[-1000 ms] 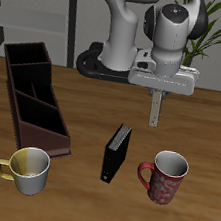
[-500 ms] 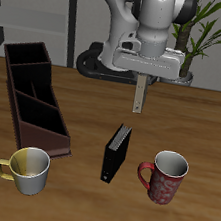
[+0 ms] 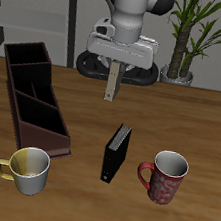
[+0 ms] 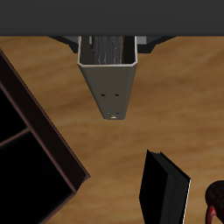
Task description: Place the yellow book into the right desk caddy's right compartment
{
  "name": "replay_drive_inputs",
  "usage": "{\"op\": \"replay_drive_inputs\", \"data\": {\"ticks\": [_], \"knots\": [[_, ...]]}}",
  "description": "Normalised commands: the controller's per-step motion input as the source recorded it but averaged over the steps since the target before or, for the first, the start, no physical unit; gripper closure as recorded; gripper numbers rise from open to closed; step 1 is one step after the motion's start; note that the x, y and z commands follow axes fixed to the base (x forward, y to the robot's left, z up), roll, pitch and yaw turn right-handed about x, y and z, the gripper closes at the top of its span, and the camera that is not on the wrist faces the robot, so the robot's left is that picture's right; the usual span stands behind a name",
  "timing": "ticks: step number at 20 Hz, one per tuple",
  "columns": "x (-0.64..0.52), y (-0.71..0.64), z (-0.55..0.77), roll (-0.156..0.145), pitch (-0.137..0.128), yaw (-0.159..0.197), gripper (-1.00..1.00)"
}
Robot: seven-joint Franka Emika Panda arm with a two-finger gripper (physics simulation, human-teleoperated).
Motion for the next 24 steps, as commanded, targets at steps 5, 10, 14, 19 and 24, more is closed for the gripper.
{"op": "replay_drive_inputs", "data": {"ticks": [5,10,14,19,24], "knots": [[-0.11,-0.45,0.19,-0.057,-0.025,-0.047,1.00],[-0.04,-0.35,0.10,-0.045,-0.001,-0.007,1.00],[0.05,-0.59,0.15,0.082,0.086,-0.014,1.00],[-0.01,-0.57,0.14,0.047,0.044,0.058,1.00],[-0.16,-0.70,0.24,-0.084,-0.044,-0.029,1.00]]}}
